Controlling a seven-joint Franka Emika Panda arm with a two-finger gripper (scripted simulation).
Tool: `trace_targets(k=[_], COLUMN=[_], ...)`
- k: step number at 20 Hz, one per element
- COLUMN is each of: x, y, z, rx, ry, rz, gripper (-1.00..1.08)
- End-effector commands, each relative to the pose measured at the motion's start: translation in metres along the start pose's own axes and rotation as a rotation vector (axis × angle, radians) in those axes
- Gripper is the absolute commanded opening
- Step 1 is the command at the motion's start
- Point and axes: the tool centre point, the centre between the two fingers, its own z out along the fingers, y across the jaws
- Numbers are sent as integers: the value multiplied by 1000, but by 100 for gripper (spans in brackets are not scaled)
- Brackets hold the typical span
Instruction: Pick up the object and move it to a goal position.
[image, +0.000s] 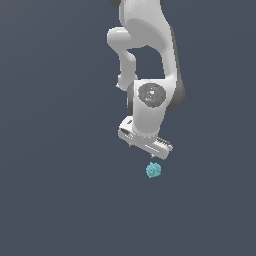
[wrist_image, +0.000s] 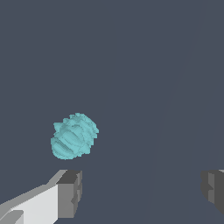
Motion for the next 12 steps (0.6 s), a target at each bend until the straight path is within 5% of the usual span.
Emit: trace_targets(k=[1,12], x=[2,7], y=[-7,-35], z=[3,16], rx=[2,10], ry=[0,3], rz=[64,337], gripper=[100,100])
